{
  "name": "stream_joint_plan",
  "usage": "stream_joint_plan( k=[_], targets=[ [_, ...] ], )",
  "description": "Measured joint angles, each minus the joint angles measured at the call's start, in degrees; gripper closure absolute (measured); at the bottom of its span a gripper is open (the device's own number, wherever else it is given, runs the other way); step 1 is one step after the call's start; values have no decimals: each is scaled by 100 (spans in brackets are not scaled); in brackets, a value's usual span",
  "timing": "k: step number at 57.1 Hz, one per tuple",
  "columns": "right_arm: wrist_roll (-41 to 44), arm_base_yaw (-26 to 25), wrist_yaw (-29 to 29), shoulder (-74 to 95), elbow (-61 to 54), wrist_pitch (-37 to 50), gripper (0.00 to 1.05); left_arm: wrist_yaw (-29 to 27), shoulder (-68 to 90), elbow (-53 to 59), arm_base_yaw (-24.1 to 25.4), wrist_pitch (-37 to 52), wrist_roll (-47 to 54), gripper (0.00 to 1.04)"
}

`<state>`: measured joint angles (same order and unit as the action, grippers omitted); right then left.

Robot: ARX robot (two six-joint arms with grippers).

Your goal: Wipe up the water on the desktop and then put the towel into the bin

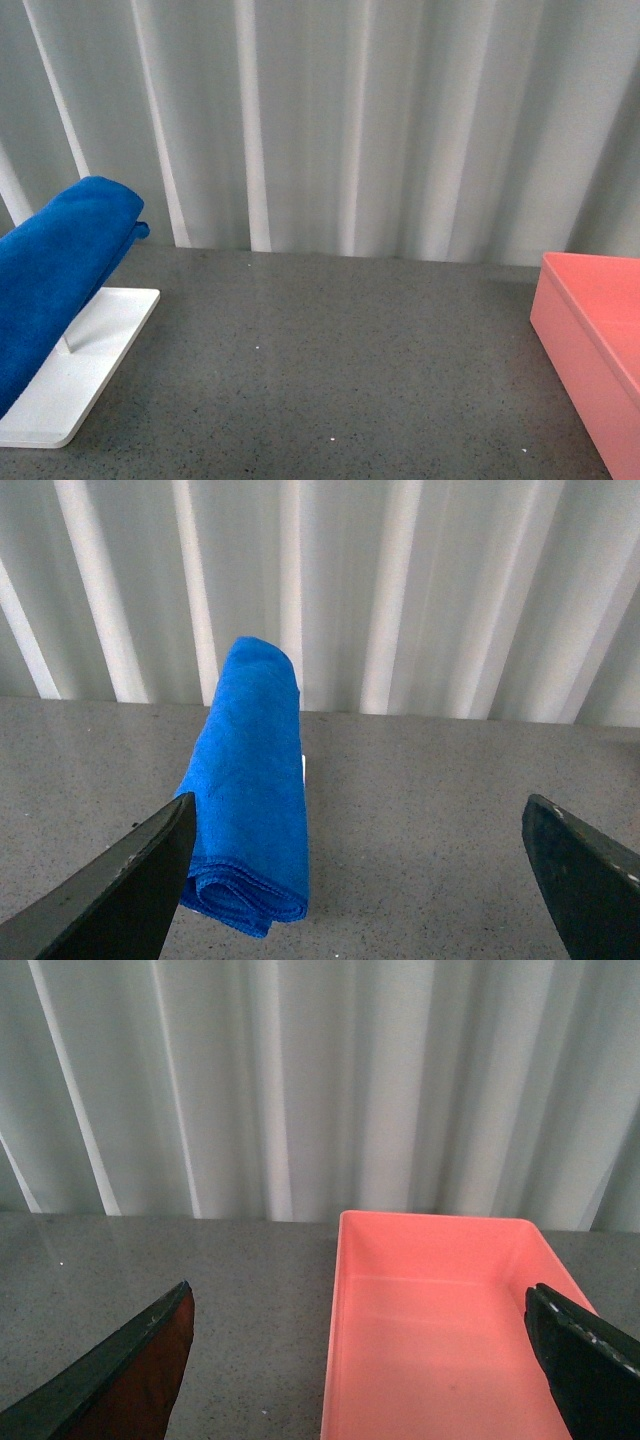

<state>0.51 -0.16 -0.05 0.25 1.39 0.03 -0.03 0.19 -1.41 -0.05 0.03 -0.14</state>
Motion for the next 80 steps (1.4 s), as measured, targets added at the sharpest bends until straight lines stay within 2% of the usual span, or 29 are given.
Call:
stream_joint_plan(
  k=[22,24,26,27,30,38,40,42,46,61,69,73,80],
  targets=[
    [0,0,0,0,0,0,7,0,0,0,0,0,0,7],
    [0,0,2,0,0,0,7,205,188,-125,33,-378,17,7],
    [0,0,0,0,0,0,7,472,940,-605,-74,-1390,61,7],
    [2,0,-11,0,0,0,7,498,1239,-737,-129,-1499,94,7],
    [0,4,0,-4,0,0,7,409,2245,-1091,-291,-1132,225,7],
    [0,4,-2,-4,0,0,7,514,4675,-2334,-363,730,625,7],
    [2,4,-2,-4,0,0,7,632,5480,-2903,-365,942,691,7],
    [0,4,0,-4,0,0,7,516,6271,-3501,-380,994,813,7],
    [0,4,0,-4,0,0,7,466,7858,-4822,-372,538,1084,7],
    [0,4,0,-4,0,0,7,-33,10168,-7672,22,-1038,2094,7],
    [0,4,-2,-4,0,0,7,-251,10832,-8408,341,-1884,2712,7],
    [0,4,-2,-4,0,0,7,-522,11130,-8601,516,-1987,2920,7],
    [2,4,-2,-4,0,0,7,-542,11503,-8830,763,-2000,2929,7]
  ],
)
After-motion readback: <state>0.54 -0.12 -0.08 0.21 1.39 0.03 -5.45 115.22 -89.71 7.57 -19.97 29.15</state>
